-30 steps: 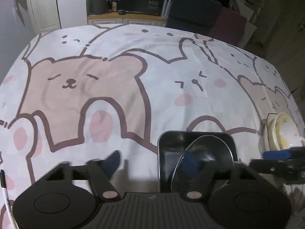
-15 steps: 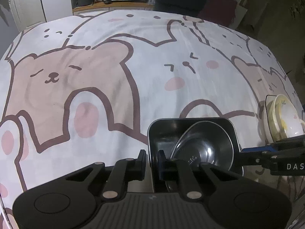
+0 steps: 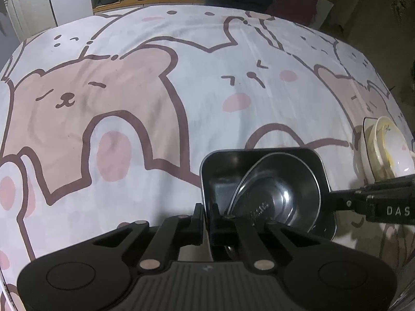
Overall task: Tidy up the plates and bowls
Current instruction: 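Lift the square steel container with both grippers and carry it over the cream bowl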
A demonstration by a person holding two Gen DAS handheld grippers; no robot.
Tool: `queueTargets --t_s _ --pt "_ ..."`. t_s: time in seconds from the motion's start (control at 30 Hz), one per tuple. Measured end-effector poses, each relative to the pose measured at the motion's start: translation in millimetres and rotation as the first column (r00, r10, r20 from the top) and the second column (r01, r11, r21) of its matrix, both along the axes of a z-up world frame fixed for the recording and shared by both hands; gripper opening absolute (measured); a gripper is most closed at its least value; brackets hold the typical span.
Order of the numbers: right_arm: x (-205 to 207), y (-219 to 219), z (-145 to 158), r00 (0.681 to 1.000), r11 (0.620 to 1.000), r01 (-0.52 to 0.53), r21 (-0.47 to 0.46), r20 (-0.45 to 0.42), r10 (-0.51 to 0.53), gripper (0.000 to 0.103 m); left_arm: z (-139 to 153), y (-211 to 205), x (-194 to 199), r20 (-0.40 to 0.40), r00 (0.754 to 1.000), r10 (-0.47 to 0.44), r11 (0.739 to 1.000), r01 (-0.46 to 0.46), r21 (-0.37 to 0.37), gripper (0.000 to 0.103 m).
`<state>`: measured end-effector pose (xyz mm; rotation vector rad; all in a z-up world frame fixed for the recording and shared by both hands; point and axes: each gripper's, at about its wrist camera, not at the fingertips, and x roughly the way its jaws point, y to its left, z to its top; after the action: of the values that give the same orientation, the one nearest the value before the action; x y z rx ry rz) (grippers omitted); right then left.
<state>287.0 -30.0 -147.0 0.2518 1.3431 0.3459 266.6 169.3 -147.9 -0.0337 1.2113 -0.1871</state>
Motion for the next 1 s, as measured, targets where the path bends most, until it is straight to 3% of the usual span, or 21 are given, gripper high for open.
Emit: queueTargets --t_s 0.27,0.57,1.0 --pt "3.1 -1.5 -5.0 0.999 0.999 0.036 0.010 -0.001 -0.036 0.007 -3.6 1.5 -1.2 0.002 1.000 0.024 1.000 -0.024 -0.012 0.005" --pt "3.7 5.2 -4.0 0.999 0.999 -0.010 -0.032 0.045 0.011 0.005 -2.1 4.0 -9.3 0.005 0.997 0.080 0.995 -0.080 -0.056 0.005" --pt "-0.2 -23.2 38.1 0.985 1.000 -0.013 -0.009 0.173 0.014 0.005 48.3 -23.3 -18.7 0.132 0.982 0.137 0.985 -0.122 -0.118 0.006"
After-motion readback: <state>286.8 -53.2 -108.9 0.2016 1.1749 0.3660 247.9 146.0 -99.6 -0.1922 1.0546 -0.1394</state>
